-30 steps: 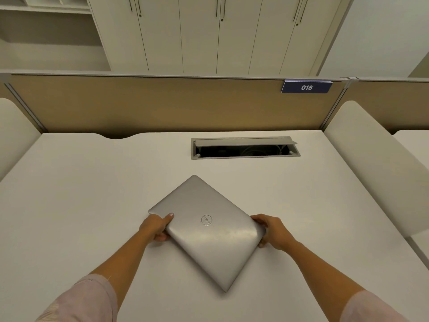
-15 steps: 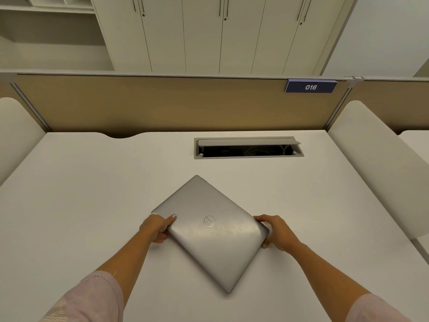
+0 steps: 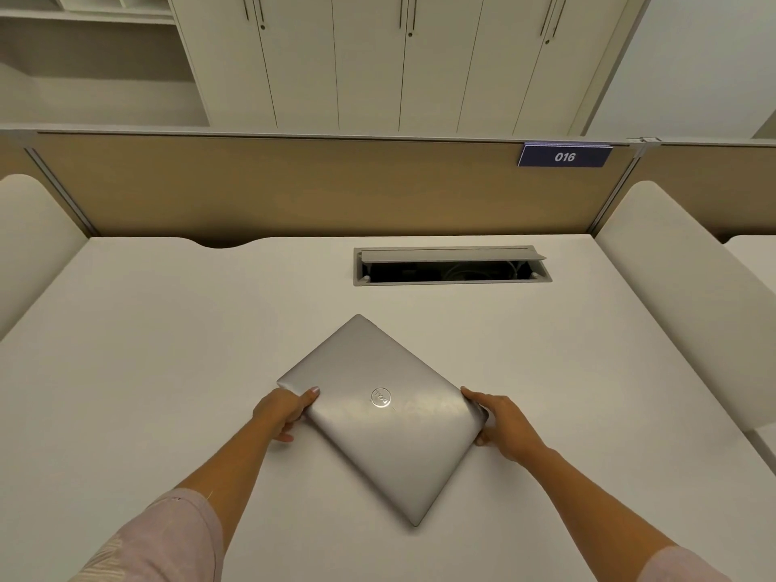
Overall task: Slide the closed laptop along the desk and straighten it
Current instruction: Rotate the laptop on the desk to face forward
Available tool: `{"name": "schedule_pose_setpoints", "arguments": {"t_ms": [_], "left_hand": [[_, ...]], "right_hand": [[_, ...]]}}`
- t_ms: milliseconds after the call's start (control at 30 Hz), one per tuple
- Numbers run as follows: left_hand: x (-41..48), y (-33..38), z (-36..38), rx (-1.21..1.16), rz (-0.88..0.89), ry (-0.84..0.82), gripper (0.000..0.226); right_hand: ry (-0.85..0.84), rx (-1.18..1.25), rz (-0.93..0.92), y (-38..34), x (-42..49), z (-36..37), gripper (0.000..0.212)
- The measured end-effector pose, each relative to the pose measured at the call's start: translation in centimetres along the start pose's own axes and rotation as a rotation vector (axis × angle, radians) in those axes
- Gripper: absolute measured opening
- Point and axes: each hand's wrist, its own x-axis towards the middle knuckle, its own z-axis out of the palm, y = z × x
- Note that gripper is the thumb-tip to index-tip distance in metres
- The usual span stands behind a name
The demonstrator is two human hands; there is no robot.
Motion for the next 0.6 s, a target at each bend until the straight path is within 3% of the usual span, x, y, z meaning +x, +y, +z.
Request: {"name": "schedule_pose_setpoints", "arguments": {"t_ms": [67,133,233,300,400,600], "left_hand": [[-0.6,0.1,-0.2,0.096,0.050,0.023,0.057],[-1.5,0.4,-0.5,0.306,0.106,0.188,0.056],[-2.1,0.9,-0.6,0.451,0.228,0.471,0.055],[-1.8,1.0,-0.5,0.450,0.342,0.518,0.054],[-1.1,1.1,-0.3,0.407,0.450,0.451,0.058],[0.3,1.3,-0.8,0.245,0.438,0.153,0.075]], "right_hand": [[-0.035,-0.040,0.002,0.0,-0.1,-0.1,0.069],[-0.034,-0.169,0.009,0.2,-0.3,-0.1,0.076],[0.142,-0.140,0.068,0.7,-1.4,0.2,0.078],[0.294,0.004,0.137,0.8,-2.8,1.1,0.072],[0.424,0.204,0.246,1.0,-5.1,3.7,0.063],[0.408,0.479,0.344,-0.2,-7.2,8.6,0.059]]}}
